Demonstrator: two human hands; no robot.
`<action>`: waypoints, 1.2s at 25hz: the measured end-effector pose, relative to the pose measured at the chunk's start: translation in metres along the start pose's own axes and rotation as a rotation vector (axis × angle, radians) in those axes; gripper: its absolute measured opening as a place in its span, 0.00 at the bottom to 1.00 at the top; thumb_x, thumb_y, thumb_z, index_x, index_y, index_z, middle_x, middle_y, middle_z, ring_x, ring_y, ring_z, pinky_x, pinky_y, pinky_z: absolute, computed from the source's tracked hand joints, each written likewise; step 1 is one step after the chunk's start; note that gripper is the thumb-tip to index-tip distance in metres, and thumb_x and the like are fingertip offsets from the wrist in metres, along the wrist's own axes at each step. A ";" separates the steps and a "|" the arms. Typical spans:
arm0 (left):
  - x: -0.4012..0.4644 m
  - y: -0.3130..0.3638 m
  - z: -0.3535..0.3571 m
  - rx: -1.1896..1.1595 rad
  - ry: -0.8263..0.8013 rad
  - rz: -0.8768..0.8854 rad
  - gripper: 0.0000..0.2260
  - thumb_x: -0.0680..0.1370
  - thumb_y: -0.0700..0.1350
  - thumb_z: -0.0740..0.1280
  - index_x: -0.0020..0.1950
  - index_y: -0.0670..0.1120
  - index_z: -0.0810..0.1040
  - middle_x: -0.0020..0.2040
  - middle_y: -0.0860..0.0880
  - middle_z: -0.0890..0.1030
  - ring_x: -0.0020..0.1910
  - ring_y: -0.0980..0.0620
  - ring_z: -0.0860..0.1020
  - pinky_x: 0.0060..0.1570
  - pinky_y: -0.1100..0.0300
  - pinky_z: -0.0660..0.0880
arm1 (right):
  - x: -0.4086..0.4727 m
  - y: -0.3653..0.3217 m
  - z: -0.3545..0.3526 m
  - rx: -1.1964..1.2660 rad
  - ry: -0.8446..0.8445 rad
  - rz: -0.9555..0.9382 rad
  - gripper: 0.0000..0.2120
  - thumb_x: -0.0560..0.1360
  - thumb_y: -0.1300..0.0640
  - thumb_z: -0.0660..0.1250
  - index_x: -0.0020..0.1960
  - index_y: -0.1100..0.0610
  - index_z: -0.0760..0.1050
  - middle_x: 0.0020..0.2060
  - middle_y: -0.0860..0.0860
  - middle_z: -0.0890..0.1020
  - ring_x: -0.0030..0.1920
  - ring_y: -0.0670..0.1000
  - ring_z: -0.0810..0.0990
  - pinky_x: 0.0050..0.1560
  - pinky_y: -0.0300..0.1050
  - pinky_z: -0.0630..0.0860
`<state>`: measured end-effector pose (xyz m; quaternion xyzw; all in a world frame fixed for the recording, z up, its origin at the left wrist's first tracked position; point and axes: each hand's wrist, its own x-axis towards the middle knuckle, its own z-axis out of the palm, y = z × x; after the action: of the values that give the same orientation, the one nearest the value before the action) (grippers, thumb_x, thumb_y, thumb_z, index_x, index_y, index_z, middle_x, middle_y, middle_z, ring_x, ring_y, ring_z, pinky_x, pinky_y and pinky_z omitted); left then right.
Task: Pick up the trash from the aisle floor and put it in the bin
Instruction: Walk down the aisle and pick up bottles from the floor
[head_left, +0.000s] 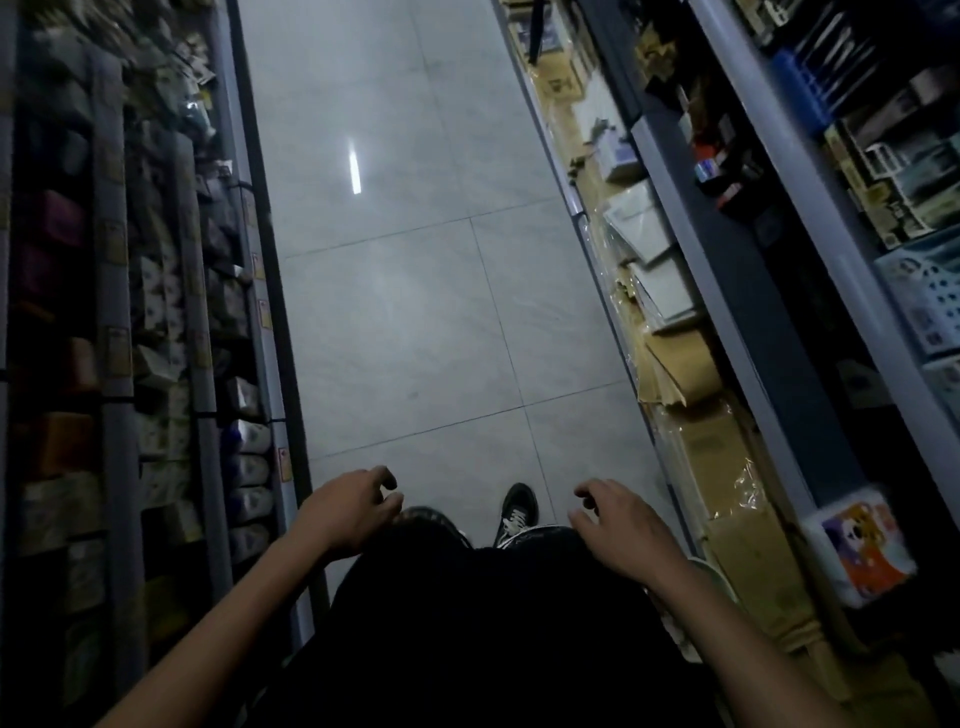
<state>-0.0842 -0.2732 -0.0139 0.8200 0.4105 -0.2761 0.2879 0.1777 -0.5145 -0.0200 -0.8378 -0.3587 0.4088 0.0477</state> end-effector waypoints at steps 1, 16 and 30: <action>0.002 0.004 -0.003 -0.009 0.007 -0.019 0.18 0.81 0.60 0.59 0.66 0.52 0.76 0.57 0.50 0.83 0.53 0.49 0.80 0.51 0.53 0.78 | 0.012 -0.001 -0.010 -0.012 -0.016 -0.020 0.21 0.80 0.42 0.62 0.68 0.51 0.74 0.61 0.48 0.79 0.59 0.49 0.79 0.58 0.48 0.77; 0.097 -0.084 -0.122 -0.371 0.106 -0.358 0.16 0.80 0.60 0.59 0.62 0.55 0.77 0.51 0.56 0.83 0.46 0.56 0.80 0.48 0.54 0.79 | 0.250 -0.192 -0.156 -0.190 -0.092 -0.259 0.21 0.81 0.43 0.61 0.69 0.51 0.74 0.60 0.48 0.80 0.57 0.48 0.79 0.57 0.48 0.77; 0.374 -0.073 -0.414 -0.101 0.125 -0.060 0.18 0.80 0.61 0.58 0.64 0.55 0.76 0.53 0.55 0.83 0.49 0.52 0.80 0.49 0.51 0.80 | 0.426 -0.246 -0.294 0.014 0.002 -0.024 0.18 0.80 0.46 0.65 0.67 0.52 0.77 0.58 0.49 0.81 0.57 0.48 0.80 0.60 0.48 0.77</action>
<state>0.1358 0.2440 -0.0072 0.8075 0.4655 -0.2118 0.2941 0.4248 0.0031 -0.0113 -0.8336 -0.3656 0.4098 0.0589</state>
